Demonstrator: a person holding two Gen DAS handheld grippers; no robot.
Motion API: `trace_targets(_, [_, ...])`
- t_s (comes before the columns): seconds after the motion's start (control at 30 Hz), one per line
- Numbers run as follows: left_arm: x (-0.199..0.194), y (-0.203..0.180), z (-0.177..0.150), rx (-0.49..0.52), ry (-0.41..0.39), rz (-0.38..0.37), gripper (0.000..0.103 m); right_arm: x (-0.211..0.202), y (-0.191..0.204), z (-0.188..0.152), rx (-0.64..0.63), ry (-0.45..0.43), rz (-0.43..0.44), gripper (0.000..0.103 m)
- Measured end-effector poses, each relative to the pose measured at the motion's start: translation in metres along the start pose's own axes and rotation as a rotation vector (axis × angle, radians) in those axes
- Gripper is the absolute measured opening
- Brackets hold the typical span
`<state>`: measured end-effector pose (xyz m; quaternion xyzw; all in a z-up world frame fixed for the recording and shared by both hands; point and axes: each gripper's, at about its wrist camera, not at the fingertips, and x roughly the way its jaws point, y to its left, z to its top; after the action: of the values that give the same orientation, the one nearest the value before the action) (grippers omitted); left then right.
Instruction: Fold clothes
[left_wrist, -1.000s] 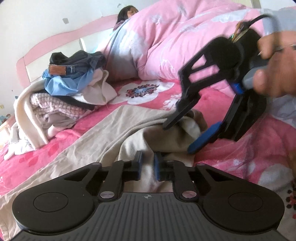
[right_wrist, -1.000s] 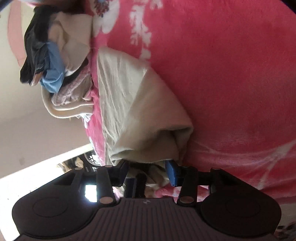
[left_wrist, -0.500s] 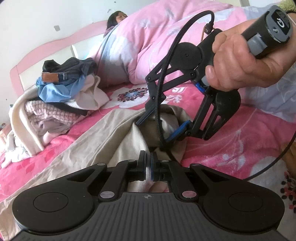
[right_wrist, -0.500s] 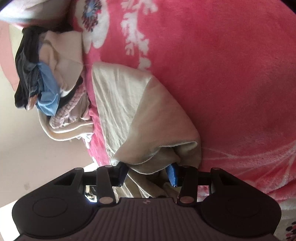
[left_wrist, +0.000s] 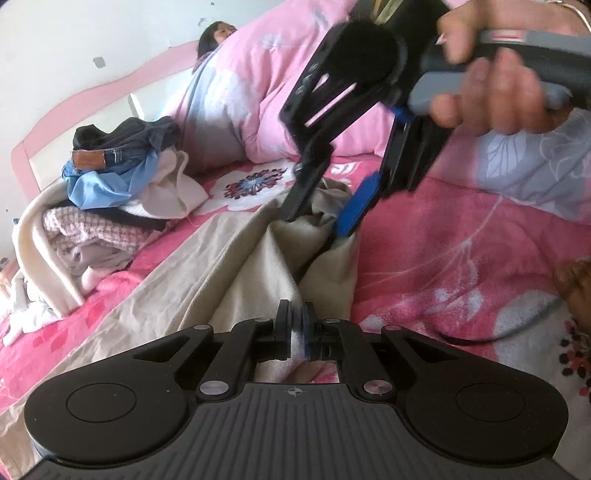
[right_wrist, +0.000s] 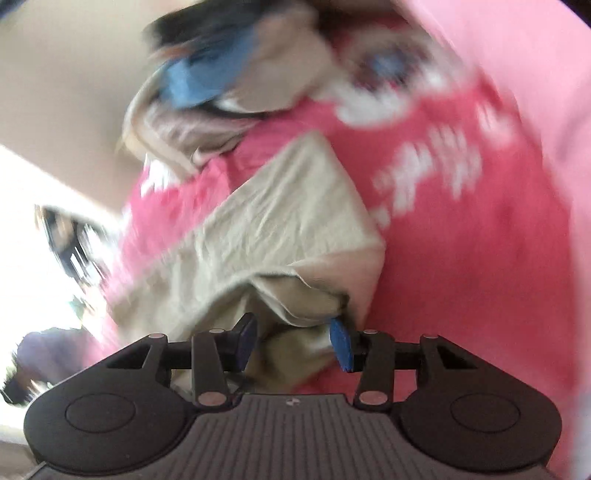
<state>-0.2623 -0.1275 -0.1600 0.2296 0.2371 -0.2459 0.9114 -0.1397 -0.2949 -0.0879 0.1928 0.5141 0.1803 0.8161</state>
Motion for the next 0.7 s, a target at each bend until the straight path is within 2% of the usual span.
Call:
trace_targets(0.13, [0.000, -0.001, 0.002, 0.018, 0.003, 0.008, 0.011, -0.019, 0.036, -0.014, -0.413, -0.060, -0.130, 0.047])
trace_targets(0.3, [-0.003, -0.003, 0.009, 0.055, -0.019, 0.028, 0.028, -0.013, 0.061, -0.029, -0.705, -0.106, -0.235, 0.048])
trace_targets(0.37, [0.001, -0.004, 0.011, 0.067, -0.013, 0.030, 0.029, -0.006, 0.071, -0.038, -0.826, -0.099, -0.270, 0.050])
trace_targets(0.43, [0.007, -0.005, 0.012, 0.084, 0.001, 0.030, 0.029, 0.004, 0.082, -0.051, -0.966, -0.088, -0.300, 0.054])
trace_targets(0.57, [0.019, -0.005, 0.009, 0.092, 0.019, 0.042, 0.028, 0.030, 0.090, -0.074, -1.168, -0.082, -0.396, 0.054])
trace_targets(0.7, [0.021, -0.002, 0.008, 0.067, 0.015, 0.048, 0.013, 0.055, 0.085, -0.084, -1.286, -0.075, -0.493, 0.046])
